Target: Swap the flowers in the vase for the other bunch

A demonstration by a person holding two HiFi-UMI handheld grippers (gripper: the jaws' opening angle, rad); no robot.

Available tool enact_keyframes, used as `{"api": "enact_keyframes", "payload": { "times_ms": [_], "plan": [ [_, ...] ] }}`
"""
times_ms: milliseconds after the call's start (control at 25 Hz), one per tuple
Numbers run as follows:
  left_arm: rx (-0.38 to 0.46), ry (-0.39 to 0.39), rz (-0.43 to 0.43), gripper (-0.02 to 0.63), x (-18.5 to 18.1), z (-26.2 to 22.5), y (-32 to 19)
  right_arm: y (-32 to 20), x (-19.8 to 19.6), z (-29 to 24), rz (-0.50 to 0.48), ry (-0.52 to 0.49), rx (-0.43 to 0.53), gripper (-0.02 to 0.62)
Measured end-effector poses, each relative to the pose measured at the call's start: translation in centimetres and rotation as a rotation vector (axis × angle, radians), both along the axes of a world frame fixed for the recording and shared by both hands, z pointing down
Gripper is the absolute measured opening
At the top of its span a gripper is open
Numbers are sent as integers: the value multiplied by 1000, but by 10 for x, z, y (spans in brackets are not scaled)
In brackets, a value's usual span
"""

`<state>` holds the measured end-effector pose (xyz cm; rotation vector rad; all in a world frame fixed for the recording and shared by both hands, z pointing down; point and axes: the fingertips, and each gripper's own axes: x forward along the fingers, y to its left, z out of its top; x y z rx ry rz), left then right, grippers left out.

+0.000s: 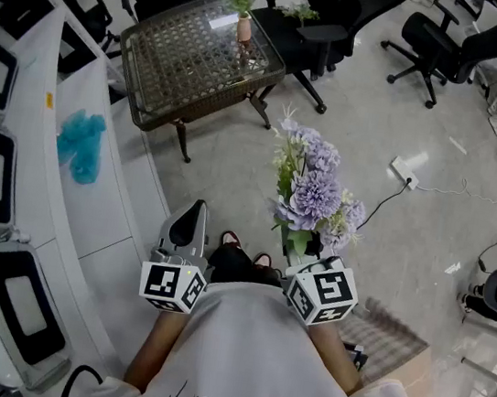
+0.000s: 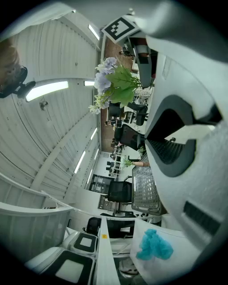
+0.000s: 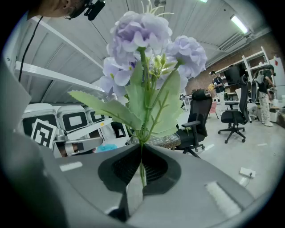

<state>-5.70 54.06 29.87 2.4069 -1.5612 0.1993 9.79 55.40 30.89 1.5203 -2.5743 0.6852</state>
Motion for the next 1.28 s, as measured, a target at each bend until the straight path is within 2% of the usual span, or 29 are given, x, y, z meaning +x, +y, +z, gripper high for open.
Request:
{"api": "enact_keyframes", "payload": {
  "times_ms": [560,760,1280],
  "plan": [
    [11,-18,22,-3,20,-6,32,38,21,4,25,-42,14,18],
    [19,-7,29,-3,31,-6,26,33,32,1,32,-54,20,21],
    [24,-9,16,-3,24,-8,-11,-7,22,0,39,-33,12,23]
  ]
}}
